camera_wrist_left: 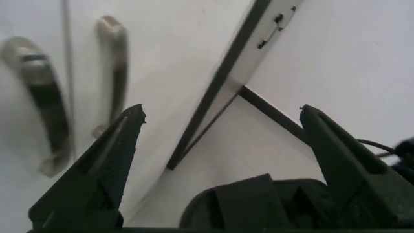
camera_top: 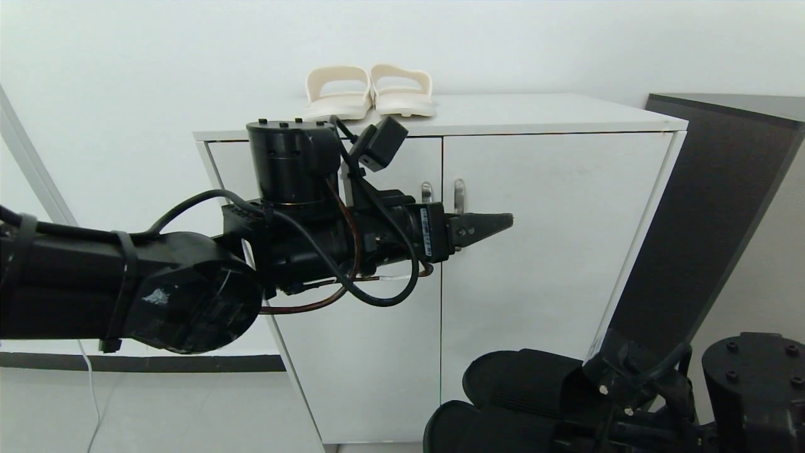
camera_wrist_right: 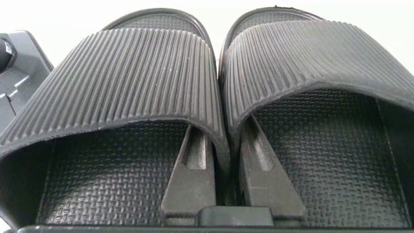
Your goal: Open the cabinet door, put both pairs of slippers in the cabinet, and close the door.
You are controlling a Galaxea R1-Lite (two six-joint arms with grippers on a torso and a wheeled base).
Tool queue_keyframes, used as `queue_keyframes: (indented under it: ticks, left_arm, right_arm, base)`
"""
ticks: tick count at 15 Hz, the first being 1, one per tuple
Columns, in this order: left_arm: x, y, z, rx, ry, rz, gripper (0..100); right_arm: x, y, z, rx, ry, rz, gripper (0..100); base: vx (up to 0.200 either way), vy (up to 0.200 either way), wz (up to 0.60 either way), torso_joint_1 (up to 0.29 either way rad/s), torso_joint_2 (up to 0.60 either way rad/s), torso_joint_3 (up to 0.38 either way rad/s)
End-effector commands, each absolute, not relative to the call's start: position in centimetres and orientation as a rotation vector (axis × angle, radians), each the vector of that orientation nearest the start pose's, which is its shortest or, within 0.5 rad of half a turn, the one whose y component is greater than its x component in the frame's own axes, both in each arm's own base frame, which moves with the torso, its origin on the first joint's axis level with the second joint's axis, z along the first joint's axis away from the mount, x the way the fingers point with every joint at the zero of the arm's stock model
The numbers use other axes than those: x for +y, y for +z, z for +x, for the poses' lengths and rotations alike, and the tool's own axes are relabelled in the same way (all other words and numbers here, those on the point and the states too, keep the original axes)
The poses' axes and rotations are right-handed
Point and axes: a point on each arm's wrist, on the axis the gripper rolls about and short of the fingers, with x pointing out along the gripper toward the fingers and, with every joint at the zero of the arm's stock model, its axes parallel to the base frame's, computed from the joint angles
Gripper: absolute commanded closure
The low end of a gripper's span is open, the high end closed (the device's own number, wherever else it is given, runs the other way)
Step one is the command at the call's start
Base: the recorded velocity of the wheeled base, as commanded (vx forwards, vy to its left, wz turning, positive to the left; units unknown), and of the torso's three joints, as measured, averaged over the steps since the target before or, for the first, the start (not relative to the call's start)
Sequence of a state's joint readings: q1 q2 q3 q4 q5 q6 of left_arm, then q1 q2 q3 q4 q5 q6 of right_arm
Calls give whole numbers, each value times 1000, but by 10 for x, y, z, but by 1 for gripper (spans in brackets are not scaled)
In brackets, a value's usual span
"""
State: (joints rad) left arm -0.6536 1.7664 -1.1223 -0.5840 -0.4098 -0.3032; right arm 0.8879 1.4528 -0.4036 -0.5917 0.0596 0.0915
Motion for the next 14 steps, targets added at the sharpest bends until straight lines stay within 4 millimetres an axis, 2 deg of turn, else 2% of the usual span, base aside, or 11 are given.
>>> queue_keyframes:
  ticks: [1,4,8,13,14]
  left_arm:
    - [-216,243,269,222,-1031,-266,0]
    - [-217,239,274,227,-988,-261,0]
    - [-224,230,292,221,-914,-247,0]
    - [-232,228,302,216,-912,-248,0]
    - [-231,228,302,214,-912,-248,100]
  right_arm:
    - [163,138,131,479,909,-108,100]
    - [163,138,131,480,908,-109,100]
    - [163,138,131,480,908,-109,100]
    - [163,138,131,482,908,-110,100]
    - [163,138,131,482,908,-110,100]
  base:
    - [0,0,0,0,0,0]
    - [0,0,0,0,0,0]
    - [0,0,0,0,0,0]
    - [0,0,0,0,0,0]
    - [0,0,0,0,0,0]
